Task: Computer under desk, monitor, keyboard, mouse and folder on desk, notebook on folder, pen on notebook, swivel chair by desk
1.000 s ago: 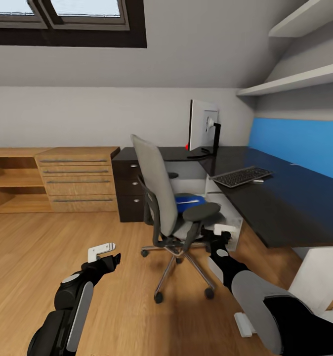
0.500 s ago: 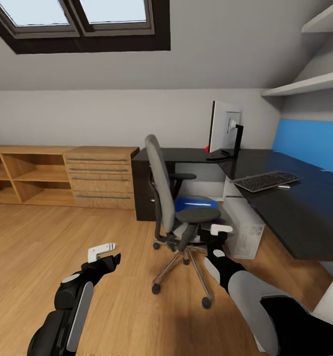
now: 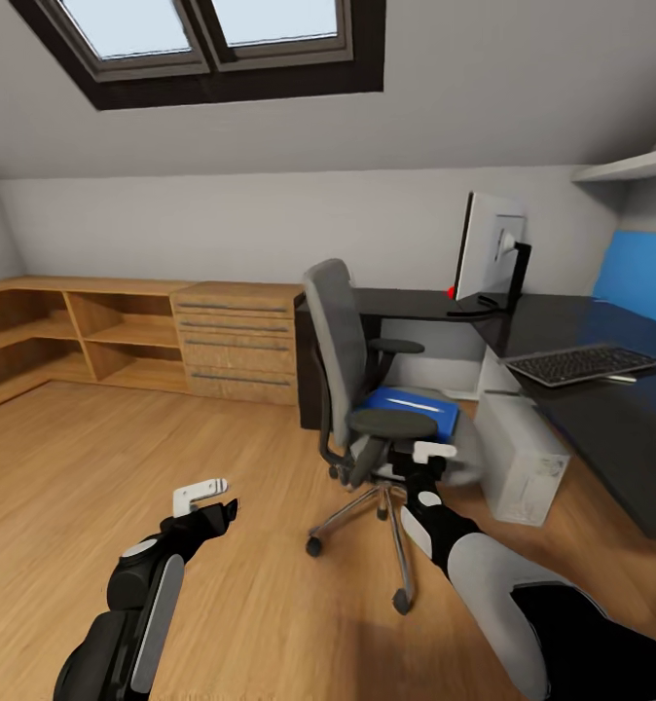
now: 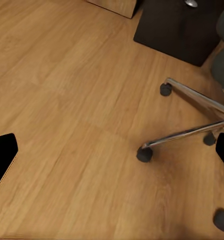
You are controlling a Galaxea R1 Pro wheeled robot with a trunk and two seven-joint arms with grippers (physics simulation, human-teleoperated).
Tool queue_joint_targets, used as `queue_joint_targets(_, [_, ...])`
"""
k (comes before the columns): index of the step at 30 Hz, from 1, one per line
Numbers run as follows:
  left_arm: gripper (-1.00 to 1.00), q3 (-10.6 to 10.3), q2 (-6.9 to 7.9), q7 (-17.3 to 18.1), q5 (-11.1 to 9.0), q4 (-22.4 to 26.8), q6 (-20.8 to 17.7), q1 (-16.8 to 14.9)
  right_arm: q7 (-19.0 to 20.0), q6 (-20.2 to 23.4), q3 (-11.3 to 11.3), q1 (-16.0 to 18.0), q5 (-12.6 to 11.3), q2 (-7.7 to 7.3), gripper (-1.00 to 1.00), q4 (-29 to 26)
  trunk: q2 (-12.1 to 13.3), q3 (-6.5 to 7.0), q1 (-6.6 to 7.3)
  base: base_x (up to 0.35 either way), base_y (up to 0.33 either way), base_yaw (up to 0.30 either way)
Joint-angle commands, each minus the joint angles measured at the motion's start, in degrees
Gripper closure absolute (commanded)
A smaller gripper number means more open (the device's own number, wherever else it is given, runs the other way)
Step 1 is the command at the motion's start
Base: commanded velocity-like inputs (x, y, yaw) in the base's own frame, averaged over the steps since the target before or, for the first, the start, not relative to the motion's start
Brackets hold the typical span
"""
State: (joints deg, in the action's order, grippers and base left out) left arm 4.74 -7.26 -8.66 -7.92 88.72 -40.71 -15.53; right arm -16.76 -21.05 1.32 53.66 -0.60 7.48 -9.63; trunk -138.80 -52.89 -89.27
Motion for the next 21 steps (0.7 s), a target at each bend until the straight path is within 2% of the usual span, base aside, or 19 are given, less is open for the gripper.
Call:
queue_joint_targets(1, [-1.00,0.05,-0.04,-0.39,-0.60,0.05,-0.25,-0.04,-0.20,-0.13,0.27,0.04,-0.02,0.02,-1.00,0.05,-0.03,-0.11,0.01,0.000,0.000,0.242])
queue_joint_targets(6, [-1.00,0.08,-0.04,-0.39,-0.60,0.05,-0.25,-0.03,-0.16,-0.18,0.26,0.04,-0.02,0.00,-1.00,0.05,-0.03,-0.33,0.01,0.000,0.000,0.232])
queue_joint_targets(12, [-1.00,0.09,-0.04,-0.36,-0.62,0.05,-0.31,-0.03,-0.12,-0.22,0.17,0.04,-0.08,-0.11,-1.00,0.05,-0.03,-0.39,0.01,0.000,0.000,0.052])
queue_joint_targets(15, [-1.00,0.09,-0.04,-0.32,-0.64,0.05,-0.33,-0.05,-0.12,-0.29,0.07,0.04,-0.10,-0.38,-1.00,0.05,-0.03,-0.40,0.01,0.000,0.000,-0.129])
queue_joint_targets(21, [-1.00,0.39,-0.04,-0.38,-0.67,0.18,-0.33,-0.03,-0.12,-0.24,-0.06,0.04,-0.35,-1.05,-1.00,-0.03,-0.03,-0.40,0.01,0.000,0.000,-0.267])
